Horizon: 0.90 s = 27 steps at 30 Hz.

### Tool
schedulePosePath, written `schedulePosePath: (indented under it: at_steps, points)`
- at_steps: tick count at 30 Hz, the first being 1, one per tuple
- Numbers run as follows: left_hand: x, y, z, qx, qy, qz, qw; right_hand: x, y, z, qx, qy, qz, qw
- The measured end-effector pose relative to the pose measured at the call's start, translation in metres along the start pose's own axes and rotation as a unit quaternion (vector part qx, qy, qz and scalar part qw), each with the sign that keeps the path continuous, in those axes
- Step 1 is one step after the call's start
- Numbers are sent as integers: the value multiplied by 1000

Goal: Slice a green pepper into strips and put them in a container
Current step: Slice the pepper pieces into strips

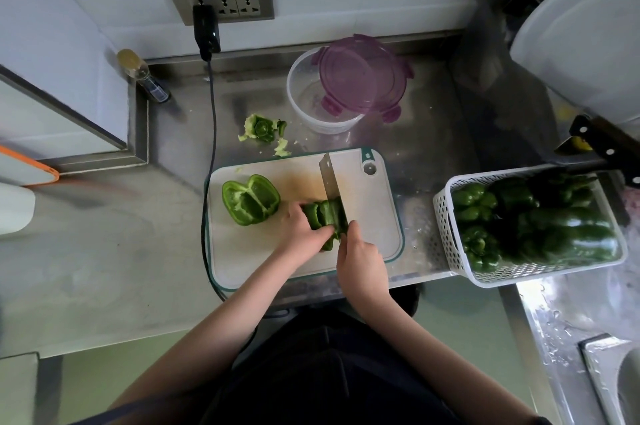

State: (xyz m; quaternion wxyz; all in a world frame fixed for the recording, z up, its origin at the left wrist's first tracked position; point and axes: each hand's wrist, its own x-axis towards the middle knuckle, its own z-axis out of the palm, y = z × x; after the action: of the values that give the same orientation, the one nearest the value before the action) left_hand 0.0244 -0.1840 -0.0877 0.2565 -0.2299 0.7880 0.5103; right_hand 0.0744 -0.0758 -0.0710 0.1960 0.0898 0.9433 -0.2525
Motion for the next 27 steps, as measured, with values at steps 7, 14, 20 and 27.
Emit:
schedulePosePath:
  at_steps: [7, 14, 20, 27]
  points:
    - [6, -6, -8, -69, -20, -49, 996, 6, 10, -7, 94, 32, 7, 995]
    - [6, -8, -11, -74, -13, -38, 996, 7, 10, -9, 90, 22, -4, 996]
    - [6, -15, -28, -1, 57, 57, 997, 11, 18, -29, 111, 26, -13, 993]
    - [13, -9, -47, 114, 78, 133, 981, 14, 61, -77, -139, -24, -36, 989]
